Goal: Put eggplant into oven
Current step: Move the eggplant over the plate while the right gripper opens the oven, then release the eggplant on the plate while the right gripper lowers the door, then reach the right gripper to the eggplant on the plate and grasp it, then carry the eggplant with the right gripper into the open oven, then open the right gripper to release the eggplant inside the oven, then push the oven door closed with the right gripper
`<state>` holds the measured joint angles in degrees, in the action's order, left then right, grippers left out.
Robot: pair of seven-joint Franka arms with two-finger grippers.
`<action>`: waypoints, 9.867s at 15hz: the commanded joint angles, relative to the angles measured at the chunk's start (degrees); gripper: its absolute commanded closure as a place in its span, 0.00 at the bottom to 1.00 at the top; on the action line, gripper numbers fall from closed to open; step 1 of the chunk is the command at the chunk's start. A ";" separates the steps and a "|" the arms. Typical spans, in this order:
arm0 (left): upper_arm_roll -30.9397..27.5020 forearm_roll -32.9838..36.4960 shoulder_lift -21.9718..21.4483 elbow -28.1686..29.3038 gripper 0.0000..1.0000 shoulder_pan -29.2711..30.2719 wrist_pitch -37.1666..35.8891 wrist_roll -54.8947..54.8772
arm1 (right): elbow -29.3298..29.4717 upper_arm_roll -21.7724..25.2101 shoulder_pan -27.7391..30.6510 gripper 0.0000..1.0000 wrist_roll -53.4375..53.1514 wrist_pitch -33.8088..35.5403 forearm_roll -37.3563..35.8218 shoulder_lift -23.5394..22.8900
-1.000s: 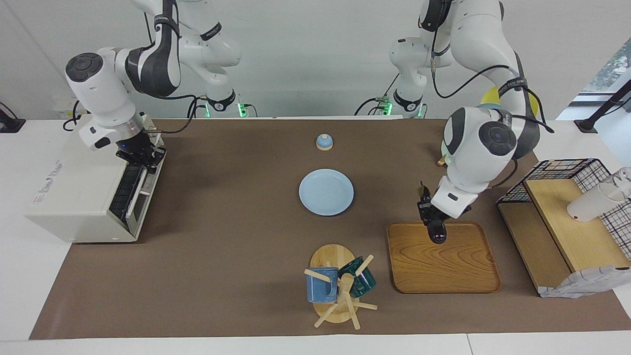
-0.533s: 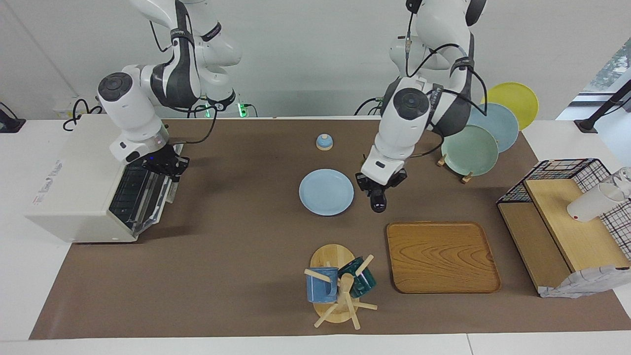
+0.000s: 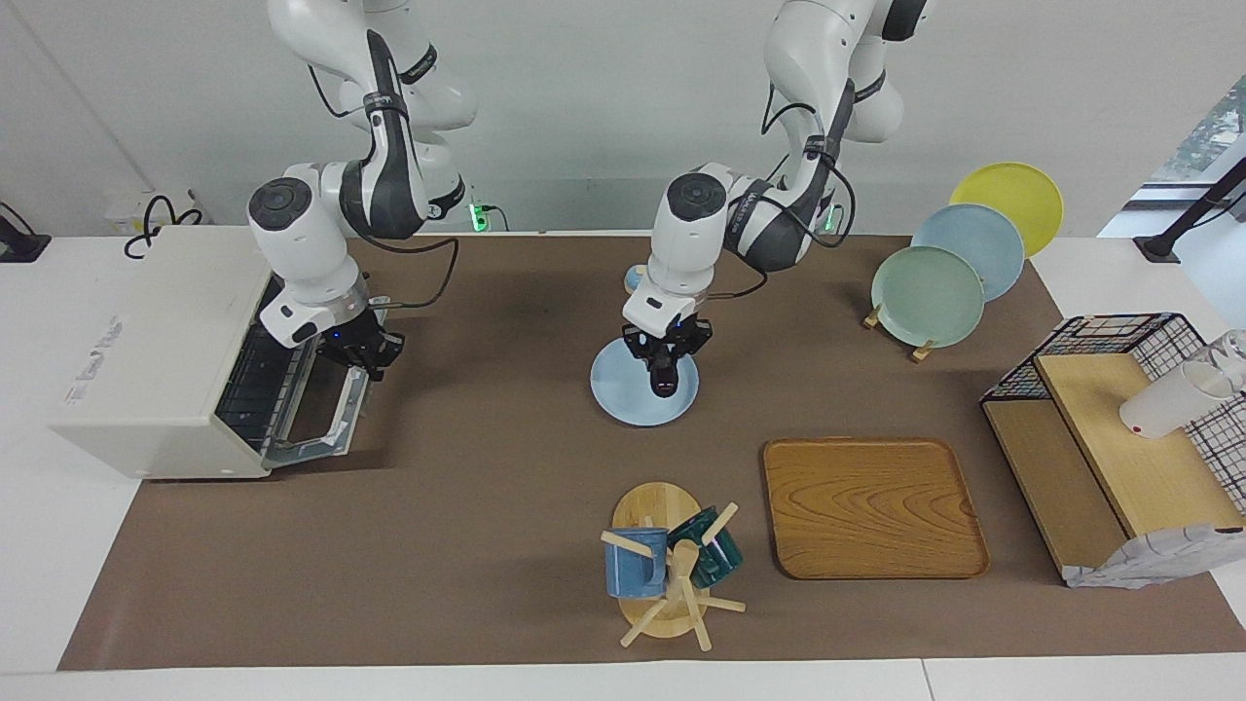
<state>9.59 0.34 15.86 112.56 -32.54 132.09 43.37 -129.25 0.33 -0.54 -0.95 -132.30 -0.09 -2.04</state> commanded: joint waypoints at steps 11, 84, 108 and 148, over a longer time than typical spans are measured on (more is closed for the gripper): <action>-1.42 -0.79 -0.83 1.79 0.00 0.45 2.21 -0.03 | -2.14 2.22 2.74 1.00 -1.16 -7.18 -2.81 -3.85; -2.30 -1.66 -16.65 -21.42 0.00 31.40 -48.60 -35.98 | 27.86 2.39 -37.63 1.00 -35.35 22.35 -14.33 -13.46; -2.30 -1.66 -16.65 -21.50 0.00 31.31 -48.33 -35.98 | -1.18 2.30 1.94 1.00 4.56 1.25 -17.67 1.68; -2.30 -1.66 -16.65 -21.51 0.00 31.31 -48.25 -35.98 | 7.17 1.86 -6.93 1.00 -9.42 2.30 -14.49 -11.85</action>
<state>6.75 -2.27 -0.43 91.53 -1.91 84.76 8.02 -121.75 2.28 -7.55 -9.56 -131.40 -11.17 -14.24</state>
